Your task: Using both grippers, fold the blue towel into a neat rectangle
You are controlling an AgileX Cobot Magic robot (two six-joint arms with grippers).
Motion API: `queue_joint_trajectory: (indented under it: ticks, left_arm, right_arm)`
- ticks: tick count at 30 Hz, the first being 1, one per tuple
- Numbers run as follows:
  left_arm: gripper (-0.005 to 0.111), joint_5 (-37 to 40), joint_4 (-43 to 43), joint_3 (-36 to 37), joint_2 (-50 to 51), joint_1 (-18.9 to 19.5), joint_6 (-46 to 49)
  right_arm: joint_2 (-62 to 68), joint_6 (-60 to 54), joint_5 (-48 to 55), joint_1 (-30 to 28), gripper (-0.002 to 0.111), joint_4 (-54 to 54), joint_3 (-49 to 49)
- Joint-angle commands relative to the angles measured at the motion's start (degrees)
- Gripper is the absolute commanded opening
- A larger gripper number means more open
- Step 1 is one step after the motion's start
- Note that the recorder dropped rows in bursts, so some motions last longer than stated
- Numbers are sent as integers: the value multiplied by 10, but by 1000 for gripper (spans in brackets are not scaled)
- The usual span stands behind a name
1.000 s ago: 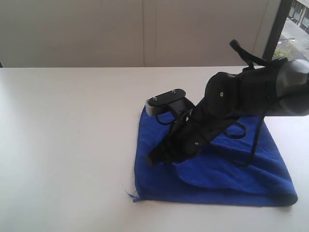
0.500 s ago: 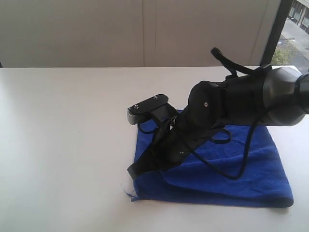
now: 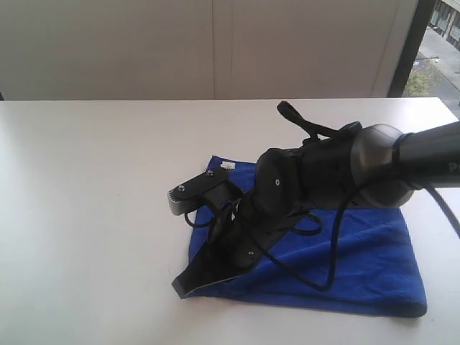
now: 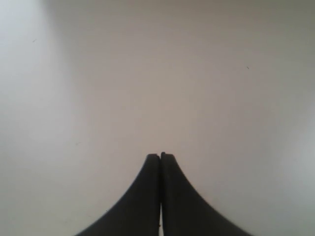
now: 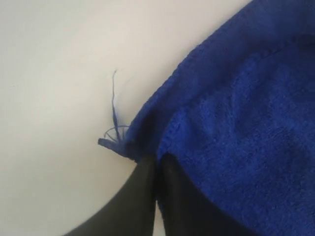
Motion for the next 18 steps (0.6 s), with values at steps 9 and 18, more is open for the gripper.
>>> queue_joint_trajectory:
  ticks: [9, 18]
  left_arm:
    - [0, -4, 4, 2, 2, -3, -3]
    - [0, -4, 4, 2, 2, -3, -3]
  right_arm:
    - [-25, -53, -8, 9, 63, 47, 1]
    - [-172, -58, 6, 9, 63, -2, 1]
